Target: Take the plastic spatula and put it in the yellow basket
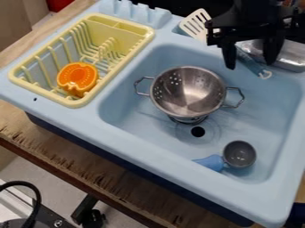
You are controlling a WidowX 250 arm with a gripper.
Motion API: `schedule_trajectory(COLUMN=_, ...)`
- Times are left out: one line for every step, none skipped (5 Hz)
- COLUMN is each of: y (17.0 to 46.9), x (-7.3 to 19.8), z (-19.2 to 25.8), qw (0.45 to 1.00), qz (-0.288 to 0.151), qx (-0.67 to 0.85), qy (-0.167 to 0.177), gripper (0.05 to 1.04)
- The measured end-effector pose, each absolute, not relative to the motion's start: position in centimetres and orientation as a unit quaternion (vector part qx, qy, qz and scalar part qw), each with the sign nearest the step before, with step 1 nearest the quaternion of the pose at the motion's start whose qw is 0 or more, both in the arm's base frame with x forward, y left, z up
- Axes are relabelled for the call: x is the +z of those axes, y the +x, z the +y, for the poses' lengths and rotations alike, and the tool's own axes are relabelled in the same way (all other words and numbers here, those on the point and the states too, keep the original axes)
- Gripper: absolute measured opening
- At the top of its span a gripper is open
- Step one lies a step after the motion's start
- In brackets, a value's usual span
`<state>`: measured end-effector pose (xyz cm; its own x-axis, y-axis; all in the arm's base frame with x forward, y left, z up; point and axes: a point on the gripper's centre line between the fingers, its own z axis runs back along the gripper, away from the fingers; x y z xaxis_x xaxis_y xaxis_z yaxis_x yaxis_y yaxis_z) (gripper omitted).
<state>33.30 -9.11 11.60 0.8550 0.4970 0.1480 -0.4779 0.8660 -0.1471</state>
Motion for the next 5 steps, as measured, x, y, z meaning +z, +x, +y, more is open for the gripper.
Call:
schedule_trajectory(y=32.0, x=10.3, z=-8.8, qw=0.969, qz=-0.062, qx=0.238, qy=-0.039, gripper=0.425)
schedule_trajectory(y=31.5, x=10.0, z=-8.2, qw=0.973, qz=-0.049, qx=0.224, qy=-0.036, gripper=0.408)
schedule_trajectory(y=31.5, x=9.8, z=-8.1, qw=0.973, qz=-0.054, qx=0.221, qy=-0.032, gripper=0.386)
schedule_trajectory(y=31.2, x=9.6, z=-7.8, qw=0.973, qz=-0.049, qx=0.223, qy=-0.035, gripper=0.230)
schedule_trajectory(y=31.0, x=11.3, z=-7.4, qw=0.969, qz=-0.069, qx=0.233, qy=-0.049, gripper=0.224)
